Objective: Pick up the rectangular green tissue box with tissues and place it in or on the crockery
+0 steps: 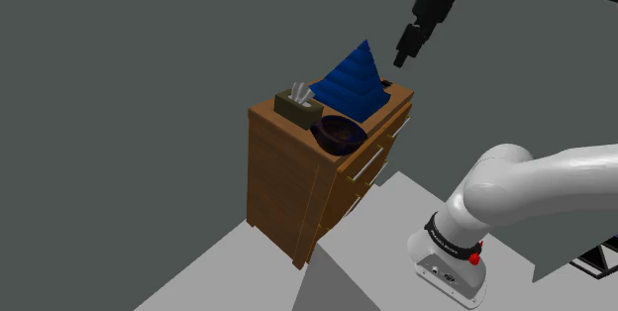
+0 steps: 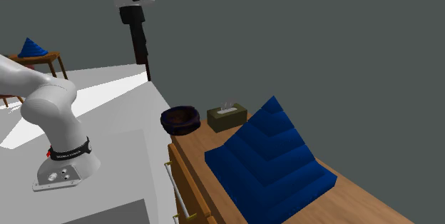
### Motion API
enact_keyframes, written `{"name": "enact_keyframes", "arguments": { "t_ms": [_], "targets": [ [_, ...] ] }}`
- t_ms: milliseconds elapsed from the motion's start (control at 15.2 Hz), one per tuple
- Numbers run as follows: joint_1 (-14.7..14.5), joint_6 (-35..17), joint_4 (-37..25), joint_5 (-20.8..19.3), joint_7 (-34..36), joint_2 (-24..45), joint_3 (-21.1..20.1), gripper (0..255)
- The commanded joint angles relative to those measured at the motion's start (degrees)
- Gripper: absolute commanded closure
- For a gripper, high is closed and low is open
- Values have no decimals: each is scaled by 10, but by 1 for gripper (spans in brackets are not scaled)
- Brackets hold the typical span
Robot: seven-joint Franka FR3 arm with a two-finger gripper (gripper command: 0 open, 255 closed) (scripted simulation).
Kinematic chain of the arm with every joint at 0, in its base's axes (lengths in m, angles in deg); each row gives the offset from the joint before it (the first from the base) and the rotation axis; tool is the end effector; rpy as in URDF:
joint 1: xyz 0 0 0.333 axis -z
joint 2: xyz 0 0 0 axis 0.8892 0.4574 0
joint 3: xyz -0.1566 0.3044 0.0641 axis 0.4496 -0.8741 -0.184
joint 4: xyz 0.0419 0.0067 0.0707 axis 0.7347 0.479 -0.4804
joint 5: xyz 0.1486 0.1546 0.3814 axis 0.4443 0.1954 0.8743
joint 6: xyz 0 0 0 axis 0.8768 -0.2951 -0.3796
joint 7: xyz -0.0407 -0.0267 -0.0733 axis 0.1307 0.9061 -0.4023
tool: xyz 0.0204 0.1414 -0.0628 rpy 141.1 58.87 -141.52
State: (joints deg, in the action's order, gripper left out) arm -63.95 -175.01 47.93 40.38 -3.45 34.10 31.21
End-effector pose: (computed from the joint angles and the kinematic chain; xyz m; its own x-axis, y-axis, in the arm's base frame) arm 0.3368 -0.0249 0.6115 0.9872 0.1215 0.1037 0.1111 -0.9887 0.1002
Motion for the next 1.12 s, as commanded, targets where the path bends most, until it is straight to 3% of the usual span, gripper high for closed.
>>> {"name": "enact_keyframes", "arguments": {
  "t_ms": [0, 594, 1056],
  "targets": [
    [0, 0, 0, 0, 0, 0, 0, 0],
    [-11, -179, 18, 67, -19, 133, 69, 0],
    [-37, -292, -14, 161, -69, 267, 123, 0]
  ]
}}
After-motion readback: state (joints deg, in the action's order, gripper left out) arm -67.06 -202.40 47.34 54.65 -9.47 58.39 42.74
